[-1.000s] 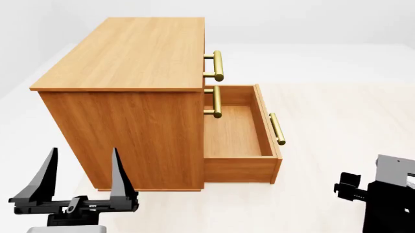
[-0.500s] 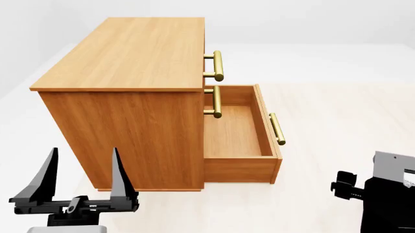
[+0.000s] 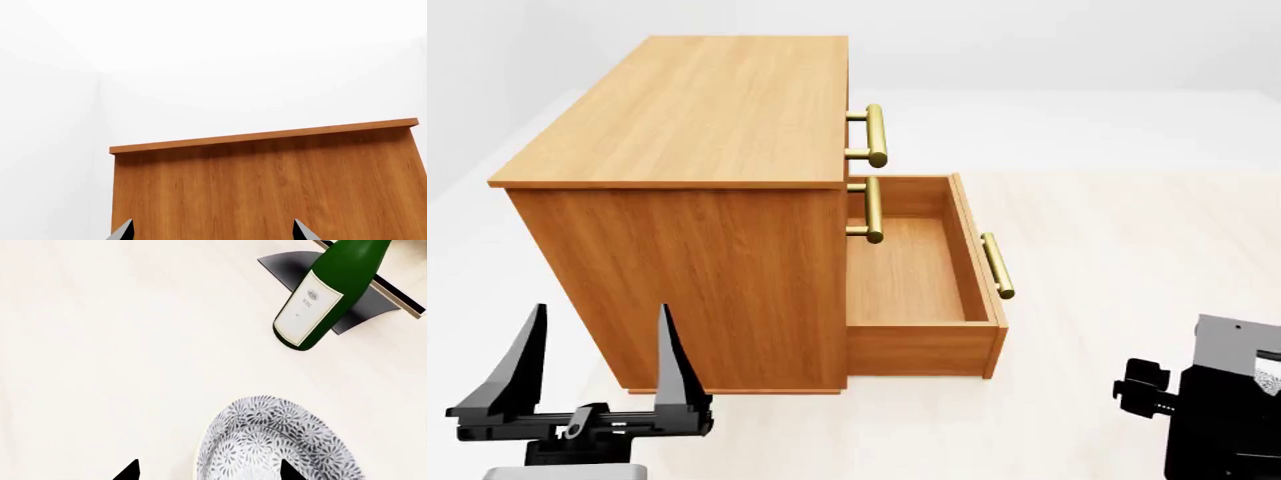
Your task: Put the bowl on top of the cabinet.
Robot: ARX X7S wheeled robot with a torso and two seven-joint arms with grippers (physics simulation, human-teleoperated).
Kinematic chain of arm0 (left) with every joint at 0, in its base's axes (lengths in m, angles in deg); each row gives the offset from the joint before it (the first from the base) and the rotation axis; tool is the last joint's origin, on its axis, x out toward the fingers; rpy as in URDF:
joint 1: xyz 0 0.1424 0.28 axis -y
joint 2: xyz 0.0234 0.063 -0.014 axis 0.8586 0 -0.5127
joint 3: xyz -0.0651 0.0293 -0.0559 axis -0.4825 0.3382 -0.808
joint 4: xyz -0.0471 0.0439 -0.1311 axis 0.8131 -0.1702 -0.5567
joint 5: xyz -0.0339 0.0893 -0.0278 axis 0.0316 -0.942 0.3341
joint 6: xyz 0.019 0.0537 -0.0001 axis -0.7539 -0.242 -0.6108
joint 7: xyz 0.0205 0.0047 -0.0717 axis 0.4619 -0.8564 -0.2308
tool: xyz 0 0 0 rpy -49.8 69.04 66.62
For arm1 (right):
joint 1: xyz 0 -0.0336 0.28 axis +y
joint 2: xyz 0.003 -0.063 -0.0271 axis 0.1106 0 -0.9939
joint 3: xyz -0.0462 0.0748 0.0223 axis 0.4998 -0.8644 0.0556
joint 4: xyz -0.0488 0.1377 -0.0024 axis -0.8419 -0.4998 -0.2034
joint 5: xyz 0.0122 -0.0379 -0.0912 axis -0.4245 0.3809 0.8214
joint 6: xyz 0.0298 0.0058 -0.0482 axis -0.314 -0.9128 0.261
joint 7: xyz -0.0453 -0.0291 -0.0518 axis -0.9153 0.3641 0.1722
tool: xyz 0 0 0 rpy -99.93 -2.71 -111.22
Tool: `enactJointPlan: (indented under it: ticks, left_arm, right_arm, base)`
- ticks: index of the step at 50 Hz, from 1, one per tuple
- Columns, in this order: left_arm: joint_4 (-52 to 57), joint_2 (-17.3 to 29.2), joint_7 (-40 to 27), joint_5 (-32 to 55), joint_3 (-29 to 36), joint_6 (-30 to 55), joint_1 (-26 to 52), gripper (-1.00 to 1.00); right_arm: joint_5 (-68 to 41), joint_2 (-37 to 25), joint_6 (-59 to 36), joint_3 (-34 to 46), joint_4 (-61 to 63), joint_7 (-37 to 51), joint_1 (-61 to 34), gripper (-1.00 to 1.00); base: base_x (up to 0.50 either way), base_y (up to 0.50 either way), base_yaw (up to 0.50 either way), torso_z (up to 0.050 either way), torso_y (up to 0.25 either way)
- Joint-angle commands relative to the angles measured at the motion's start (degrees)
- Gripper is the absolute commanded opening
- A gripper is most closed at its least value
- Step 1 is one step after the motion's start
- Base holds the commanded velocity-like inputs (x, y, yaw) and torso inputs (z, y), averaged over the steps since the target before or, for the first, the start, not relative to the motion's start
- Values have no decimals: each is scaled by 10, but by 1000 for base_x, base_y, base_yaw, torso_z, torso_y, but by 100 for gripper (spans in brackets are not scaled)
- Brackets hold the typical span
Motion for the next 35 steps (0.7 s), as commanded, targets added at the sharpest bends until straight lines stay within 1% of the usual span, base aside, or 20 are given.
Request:
enactJointPlan:
  ticks: [1,35]
  left_arm:
    - [-1,1,-2,0,1,0,1,100]
    - [-7,4,-5,0,6,-5,2,100]
  right_arm:
    - [4,4,4,3,-16,3,-1,100]
    - [16,10,32,23,-67,-8,-12,100]
  base:
    - [0,0,0,0,0]
    - [0,0,0,0,0]
